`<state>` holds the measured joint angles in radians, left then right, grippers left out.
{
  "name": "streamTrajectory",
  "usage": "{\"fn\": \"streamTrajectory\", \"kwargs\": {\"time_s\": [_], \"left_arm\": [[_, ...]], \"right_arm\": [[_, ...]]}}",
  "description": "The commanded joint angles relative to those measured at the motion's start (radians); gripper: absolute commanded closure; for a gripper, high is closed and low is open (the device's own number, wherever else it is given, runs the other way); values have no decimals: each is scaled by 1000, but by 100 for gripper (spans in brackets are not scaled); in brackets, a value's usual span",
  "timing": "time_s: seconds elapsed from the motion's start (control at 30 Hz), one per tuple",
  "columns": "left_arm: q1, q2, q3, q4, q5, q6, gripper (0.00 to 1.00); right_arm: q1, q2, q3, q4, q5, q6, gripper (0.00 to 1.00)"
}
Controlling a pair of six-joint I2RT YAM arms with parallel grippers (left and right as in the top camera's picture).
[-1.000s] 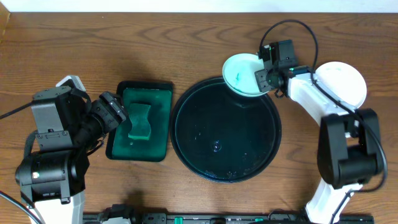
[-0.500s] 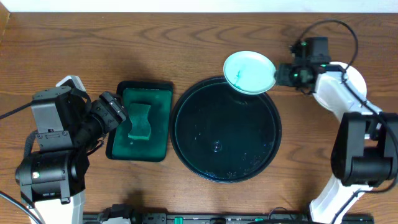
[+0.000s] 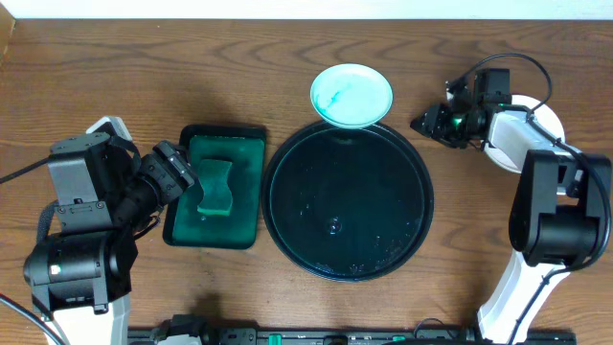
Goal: Clean dirty plates on tray and stack at the side
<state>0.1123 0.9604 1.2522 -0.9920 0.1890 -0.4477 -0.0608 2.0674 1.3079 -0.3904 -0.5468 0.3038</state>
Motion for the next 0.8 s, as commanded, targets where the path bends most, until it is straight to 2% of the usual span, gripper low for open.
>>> {"fn": "streamTrajectory", "kwargs": {"time_s": [0.0, 0.1, 0.2, 0.33, 0.47, 0.57, 0.63, 0.7, 0.73, 0.77], "left_arm": [[5, 0, 12, -2, 10, 2, 19], [5, 0, 12, -2, 10, 2, 20], [5, 0, 12, -2, 10, 2, 20], [5, 0, 12, -2, 10, 2, 20], [5, 0, 12, -2, 10, 2, 20], [5, 0, 12, -2, 10, 2, 20], [5, 0, 12, -2, 10, 2, 20], [5, 0, 12, -2, 9, 2, 20], [5, 0, 12, -3, 10, 2, 20], [5, 0, 12, -2, 10, 2, 20]], "right_arm": [[-5, -114, -1, 25, -37, 2, 50], [37, -152, -1, 70, -63, -95, 46], [100, -145, -1, 109, -13, -119, 40], [216, -90, -1, 172, 271, -119, 30], [289, -6, -1, 263, 425, -118, 28], [307, 32, -1, 286, 446, -118, 36], [307, 35, -1, 277, 445, -117, 46], [307, 25, -1, 265, 444, -117, 62], [307, 18, -1, 254, 444, -117, 67], [306, 11, -1, 246, 441, -118, 68]]}}
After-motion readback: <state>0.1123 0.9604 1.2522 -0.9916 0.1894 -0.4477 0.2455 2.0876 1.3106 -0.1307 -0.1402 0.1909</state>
